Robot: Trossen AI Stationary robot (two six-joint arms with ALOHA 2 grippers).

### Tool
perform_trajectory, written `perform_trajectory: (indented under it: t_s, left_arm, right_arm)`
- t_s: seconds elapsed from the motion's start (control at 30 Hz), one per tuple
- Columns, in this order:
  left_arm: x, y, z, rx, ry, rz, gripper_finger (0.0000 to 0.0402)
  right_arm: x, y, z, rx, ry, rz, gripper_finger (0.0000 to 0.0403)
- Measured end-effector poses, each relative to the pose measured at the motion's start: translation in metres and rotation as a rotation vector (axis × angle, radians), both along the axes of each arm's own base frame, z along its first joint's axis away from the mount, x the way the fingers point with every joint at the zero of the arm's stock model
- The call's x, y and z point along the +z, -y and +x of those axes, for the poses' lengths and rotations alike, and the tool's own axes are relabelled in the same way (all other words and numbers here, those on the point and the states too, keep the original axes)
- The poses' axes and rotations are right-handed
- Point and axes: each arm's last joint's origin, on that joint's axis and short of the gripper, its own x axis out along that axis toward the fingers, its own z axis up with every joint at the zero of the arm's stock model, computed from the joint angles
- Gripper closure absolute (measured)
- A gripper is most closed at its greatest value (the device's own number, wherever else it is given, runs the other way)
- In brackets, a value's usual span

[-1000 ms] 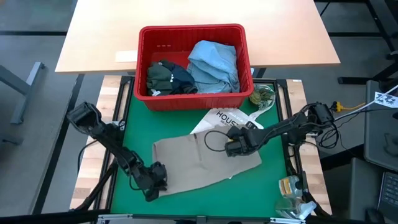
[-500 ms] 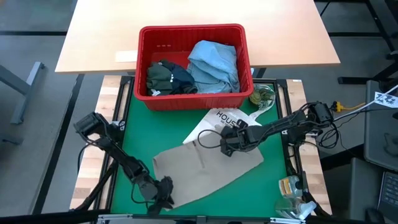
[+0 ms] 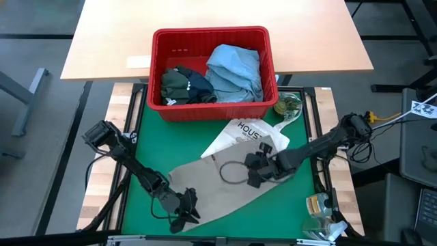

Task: Fold Laundry from Bin
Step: Fold the brown shorts

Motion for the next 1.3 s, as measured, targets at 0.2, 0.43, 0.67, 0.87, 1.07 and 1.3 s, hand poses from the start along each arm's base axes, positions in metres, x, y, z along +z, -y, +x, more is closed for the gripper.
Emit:
perform_trajectory:
  t_s: [0.2, 0.43, 0.67, 0.87, 1.07, 1.3]
  left_arm:
    - [-0.002, -0.018, 0.013, 0.056, -0.002, 0.031, 0.0305]
    - [-0.002, -0.045, 0.029, 0.095, 0.030, 0.120, 0.0305]
    - [-0.006, -0.065, 0.037, 0.155, -0.011, 0.147, 0.0305]
    - [-0.008, -0.069, 0.037, 0.163, -0.033, 0.160, 0.0305]
    - [-0.008, -0.068, 0.037, 0.161, -0.033, 0.158, 0.0305]
    - [-0.008, -0.068, 0.037, 0.152, -0.037, 0.150, 0.0305]
  right_arm:
    - [-0.005, -0.025, -0.023, -0.049, -0.054, 0.019, 0.0240]
    - [-0.015, -0.038, -0.046, -0.171, -0.149, -0.022, 0.0240]
    - [-0.036, -0.041, -0.043, -0.192, -0.213, -0.077, 0.0240]
    - [-0.048, -0.026, -0.031, -0.232, -0.246, -0.132, 0.0240]
    - [-0.056, 0.005, -0.021, -0.298, -0.295, -0.158, 0.0240]
    - [-0.056, 0.012, -0.017, -0.271, -0.345, -0.121, 0.0240]
